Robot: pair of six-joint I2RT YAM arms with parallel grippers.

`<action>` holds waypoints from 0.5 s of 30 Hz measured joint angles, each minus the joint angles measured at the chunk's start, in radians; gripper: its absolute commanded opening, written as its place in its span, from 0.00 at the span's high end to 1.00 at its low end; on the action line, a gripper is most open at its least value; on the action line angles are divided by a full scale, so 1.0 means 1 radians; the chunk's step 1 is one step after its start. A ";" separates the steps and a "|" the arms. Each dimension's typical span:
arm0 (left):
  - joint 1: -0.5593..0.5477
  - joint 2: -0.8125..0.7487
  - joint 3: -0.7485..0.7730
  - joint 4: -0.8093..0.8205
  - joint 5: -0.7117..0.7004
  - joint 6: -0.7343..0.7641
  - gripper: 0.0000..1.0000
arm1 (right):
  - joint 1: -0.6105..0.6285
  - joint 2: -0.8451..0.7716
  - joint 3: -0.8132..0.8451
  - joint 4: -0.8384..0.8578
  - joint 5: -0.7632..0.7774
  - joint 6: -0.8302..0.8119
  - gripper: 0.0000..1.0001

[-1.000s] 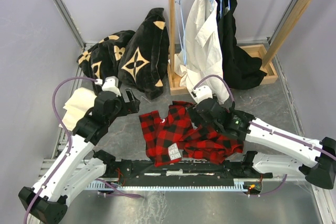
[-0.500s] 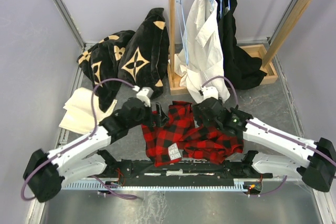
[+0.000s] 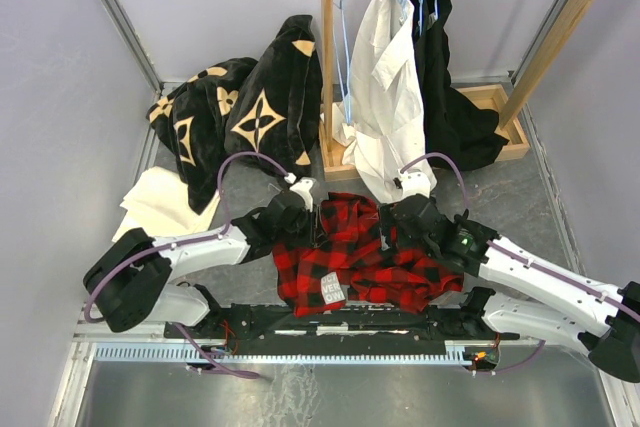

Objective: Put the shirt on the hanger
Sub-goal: Adjust the shirt at the center of the board.

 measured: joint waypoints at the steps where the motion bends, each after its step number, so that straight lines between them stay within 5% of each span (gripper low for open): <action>1: 0.000 0.014 0.000 0.006 0.007 -0.008 0.96 | 0.000 0.000 0.000 0.000 0.000 0.000 0.13; 8: 0.003 -0.019 0.000 -0.043 -0.039 -0.025 0.97 | 0.000 0.000 -0.013 0.000 0.000 0.000 0.13; 15: 0.114 -0.322 0.004 -0.232 -0.150 -0.026 0.97 | 0.000 -0.022 -0.023 0.010 -0.008 -0.020 0.13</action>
